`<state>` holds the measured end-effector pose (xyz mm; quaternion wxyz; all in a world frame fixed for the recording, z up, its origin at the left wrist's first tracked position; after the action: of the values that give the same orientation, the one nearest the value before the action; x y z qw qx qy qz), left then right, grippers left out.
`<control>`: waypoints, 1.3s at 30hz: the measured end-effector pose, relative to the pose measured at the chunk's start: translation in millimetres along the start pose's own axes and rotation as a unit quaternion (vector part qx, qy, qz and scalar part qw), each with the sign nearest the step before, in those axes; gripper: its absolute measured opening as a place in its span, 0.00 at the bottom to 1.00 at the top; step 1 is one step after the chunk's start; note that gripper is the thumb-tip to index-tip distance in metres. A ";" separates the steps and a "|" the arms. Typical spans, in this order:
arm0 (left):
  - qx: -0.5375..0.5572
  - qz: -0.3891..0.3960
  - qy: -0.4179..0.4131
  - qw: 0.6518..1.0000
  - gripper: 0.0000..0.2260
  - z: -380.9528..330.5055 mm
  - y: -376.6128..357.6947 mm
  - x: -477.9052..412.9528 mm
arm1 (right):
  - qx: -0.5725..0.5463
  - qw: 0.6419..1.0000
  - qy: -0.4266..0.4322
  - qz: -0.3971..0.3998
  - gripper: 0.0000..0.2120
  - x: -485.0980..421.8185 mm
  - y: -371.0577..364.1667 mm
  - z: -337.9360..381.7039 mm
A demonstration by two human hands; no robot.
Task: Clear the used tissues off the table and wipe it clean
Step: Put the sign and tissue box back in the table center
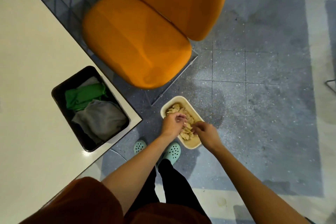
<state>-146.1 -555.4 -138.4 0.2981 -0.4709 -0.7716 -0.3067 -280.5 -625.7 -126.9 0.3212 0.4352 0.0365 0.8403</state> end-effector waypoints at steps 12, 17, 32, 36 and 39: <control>0.042 -0.223 -0.166 0.960 0.08 -50.3 159.6 164.1 | 0.100 0.954 0.272 0.070 0.07 70.8 -50.1 199.6; 0.064 -0.328 -0.159 0.929 0.09 -26.6 243.2 213.7 | 0.106 0.914 0.360 0.153 0.07 104.2 -115.5 279.1; 0.172 -0.414 -0.137 0.883 0.10 77.9 479.2 295.9 | 0.124 0.880 0.375 0.264 0.09 158.1 -356.3 420.2; 0.214 -0.418 -0.145 0.871 0.10 104.2 552.8 304.0 | 0.090 0.880 0.376 0.275 0.09 155.9 -418.7 462.1; 0.227 -0.423 -0.161 0.863 0.11 106.8 607.1 308.8 | 0.062 0.881 0.378 0.278 0.08 150.4 -453.9 497.2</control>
<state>270.9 -83.3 142.0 0.1100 -0.0620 -0.9821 -0.1398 262.9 -289.2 132.4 0.0080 0.0959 0.0848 0.9917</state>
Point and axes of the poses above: each hand's wrist, its own x-axis away from the middle knuckle, its own y-axis out of the back of the hand, z = x × y, the point moved 5 cm from there along -x, towards the middle knuckle, and after that the axes turned 7 degrees about -x, right-handed, at the moved point
